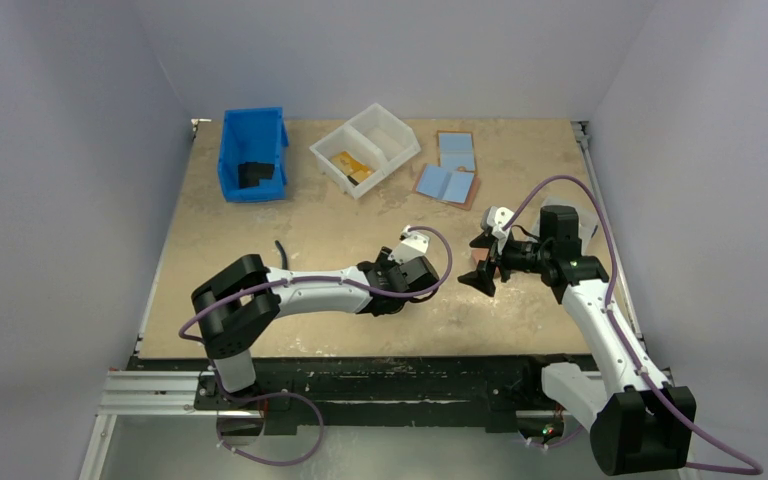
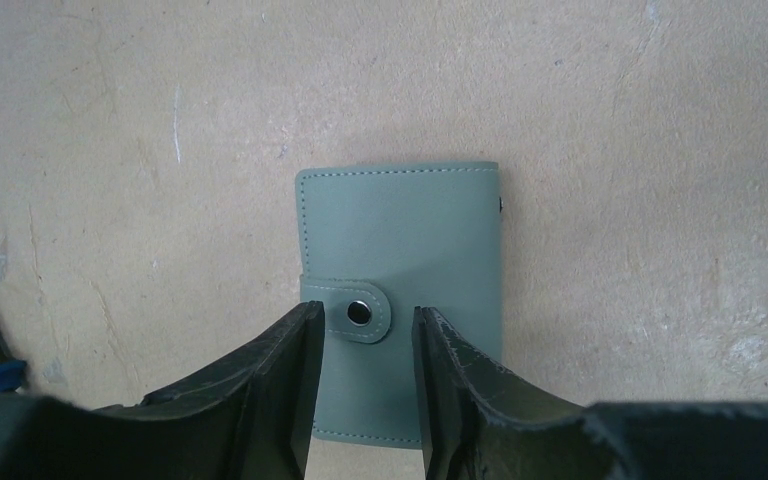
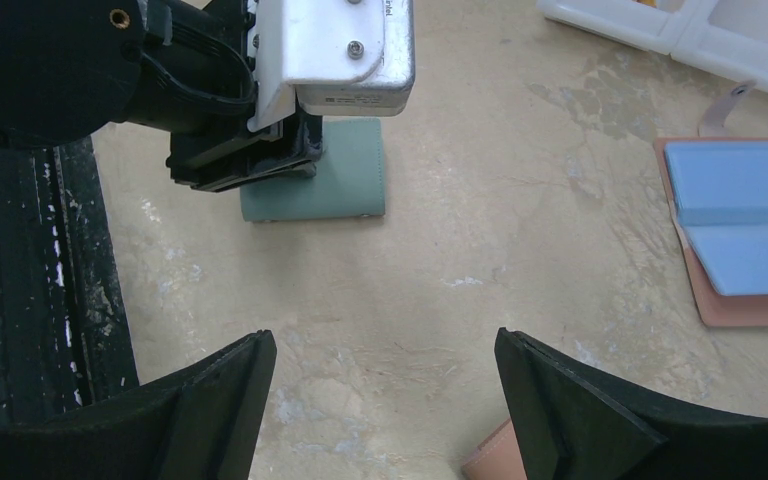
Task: Take the credit cards out of the card holder
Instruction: Open the card holder at the center of the board.
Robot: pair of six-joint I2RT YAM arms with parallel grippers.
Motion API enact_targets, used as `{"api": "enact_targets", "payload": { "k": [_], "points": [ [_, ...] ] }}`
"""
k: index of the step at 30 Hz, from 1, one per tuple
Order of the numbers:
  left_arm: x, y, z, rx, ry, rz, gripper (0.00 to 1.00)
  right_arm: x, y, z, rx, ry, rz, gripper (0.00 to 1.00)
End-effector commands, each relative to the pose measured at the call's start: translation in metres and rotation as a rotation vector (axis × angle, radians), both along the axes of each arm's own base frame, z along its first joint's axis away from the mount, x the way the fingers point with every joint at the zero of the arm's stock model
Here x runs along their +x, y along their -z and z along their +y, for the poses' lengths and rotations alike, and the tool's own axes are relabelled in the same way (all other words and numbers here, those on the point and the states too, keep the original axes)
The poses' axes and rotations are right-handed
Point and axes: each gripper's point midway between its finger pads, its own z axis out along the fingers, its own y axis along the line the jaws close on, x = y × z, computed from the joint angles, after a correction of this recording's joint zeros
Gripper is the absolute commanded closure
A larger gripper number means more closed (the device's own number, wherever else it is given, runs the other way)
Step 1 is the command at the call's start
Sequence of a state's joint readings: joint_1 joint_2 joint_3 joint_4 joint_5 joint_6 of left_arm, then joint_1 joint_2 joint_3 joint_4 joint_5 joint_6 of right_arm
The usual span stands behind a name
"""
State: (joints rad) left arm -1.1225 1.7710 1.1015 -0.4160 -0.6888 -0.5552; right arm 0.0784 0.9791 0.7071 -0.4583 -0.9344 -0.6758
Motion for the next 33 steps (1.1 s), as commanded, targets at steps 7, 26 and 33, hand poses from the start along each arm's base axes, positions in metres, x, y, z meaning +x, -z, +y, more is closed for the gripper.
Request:
{"api": "enact_targets", "payload": {
  "k": [7,26,33],
  "points": [
    [0.012,0.007,0.012,0.043,-0.047,-0.081,0.61,0.004,-0.019,0.003,0.008,-0.023,-0.06,0.09],
    [0.013,0.013,0.028,-0.057,-0.067,-0.056,1.0,0.004,-0.017,0.004,0.009,-0.028,-0.052,0.1],
    [0.007,-0.006,0.02,-0.165,-0.016,-0.053,1.0,0.003,-0.015,0.005,0.011,-0.033,-0.04,0.1]
  ]
}}
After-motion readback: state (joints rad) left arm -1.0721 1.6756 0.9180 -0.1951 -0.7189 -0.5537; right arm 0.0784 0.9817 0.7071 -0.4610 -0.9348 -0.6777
